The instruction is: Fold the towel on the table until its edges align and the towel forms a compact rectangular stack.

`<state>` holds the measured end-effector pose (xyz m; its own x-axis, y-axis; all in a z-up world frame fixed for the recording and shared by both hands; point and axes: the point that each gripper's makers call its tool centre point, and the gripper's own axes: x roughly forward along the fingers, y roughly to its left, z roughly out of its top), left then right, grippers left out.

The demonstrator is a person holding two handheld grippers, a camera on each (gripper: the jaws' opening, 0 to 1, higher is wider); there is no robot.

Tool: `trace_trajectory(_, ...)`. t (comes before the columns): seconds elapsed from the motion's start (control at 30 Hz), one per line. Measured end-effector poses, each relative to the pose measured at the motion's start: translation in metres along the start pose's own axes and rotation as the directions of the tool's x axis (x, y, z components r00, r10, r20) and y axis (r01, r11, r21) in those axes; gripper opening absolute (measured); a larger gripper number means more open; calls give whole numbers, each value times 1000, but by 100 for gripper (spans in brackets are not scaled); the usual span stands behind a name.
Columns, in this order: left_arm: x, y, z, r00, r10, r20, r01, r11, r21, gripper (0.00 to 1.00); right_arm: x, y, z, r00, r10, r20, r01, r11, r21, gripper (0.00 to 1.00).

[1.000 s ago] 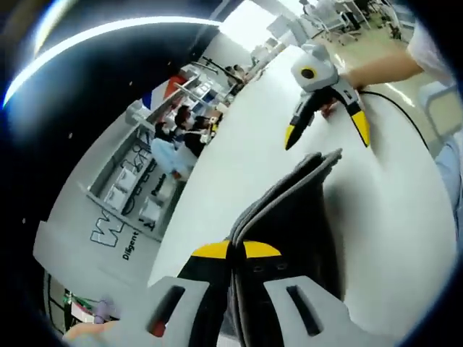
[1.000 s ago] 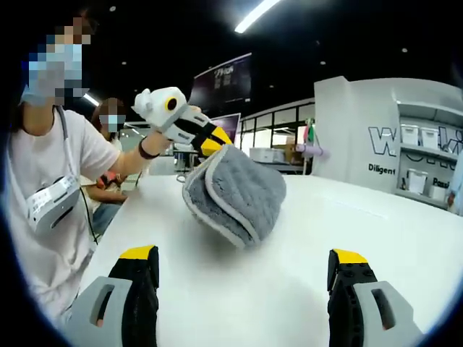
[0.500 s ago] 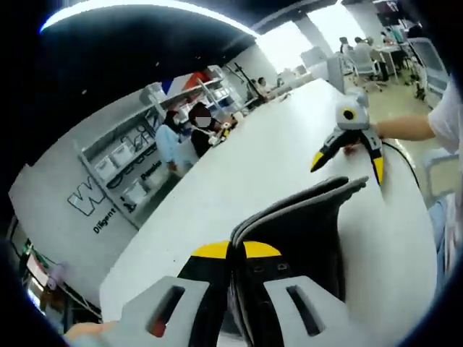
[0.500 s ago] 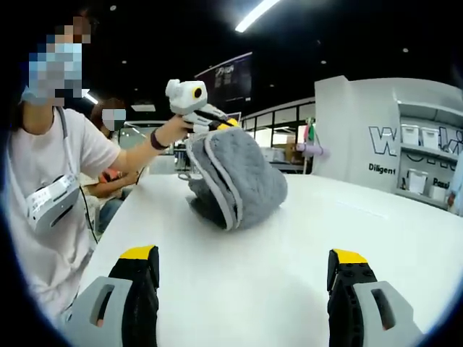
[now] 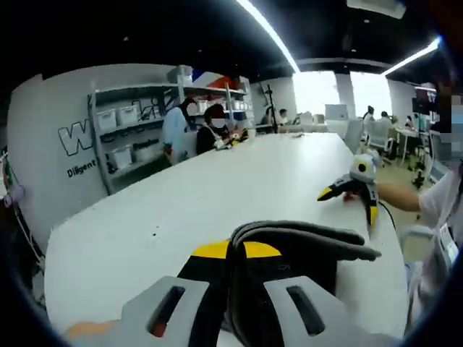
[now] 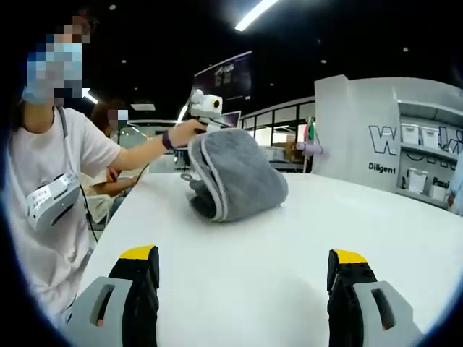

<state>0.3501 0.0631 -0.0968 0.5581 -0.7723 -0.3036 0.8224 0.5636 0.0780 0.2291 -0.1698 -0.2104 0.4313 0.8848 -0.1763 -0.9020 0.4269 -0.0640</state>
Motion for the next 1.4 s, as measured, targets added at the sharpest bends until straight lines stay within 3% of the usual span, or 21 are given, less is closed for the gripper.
trace_trajectory(0.17,-7,12,-13,996,-52,74,61,990,-125,4,0,-1,-1,1000,-2,-2,2,1000,2,99)
trace_trajectory(0.3,-11,22,-21,987,-85,136,114,968,-225,4,0,-2,-1,1000,-4,-3,4,1000,4,99)
trace_trajectory(0.4,-14,26,-39,976,-96,193,152,941,-302,4,0,-2,-1,1000,-5,-3,6,1000,6,99)
trace_trajectory(0.7,-16,31,-73,976,-135,173,185,930,-318,4,-1,-5,-1,1000,-9,-4,9,1000,12,99)
trace_trajectory(0.83,-11,17,-95,982,-152,110,177,945,-276,4,-2,-6,-2,1000,-11,-5,11,1000,13,99)
trace_trajectory(1.1,-9,39,-108,989,-142,47,148,972,-180,4,-1,-6,-2,1000,-14,-8,14,1000,16,99)
trace_trajectory(1.27,-10,41,-111,990,-141,19,141,990,7,4,-1,-7,-2,1000,-15,-10,15,1000,17,99)
trace_trajectory(1.4,-10,32,-115,991,-136,-9,136,978,159,4,-1,-6,-3,1000,-14,-10,14,1000,17,99)
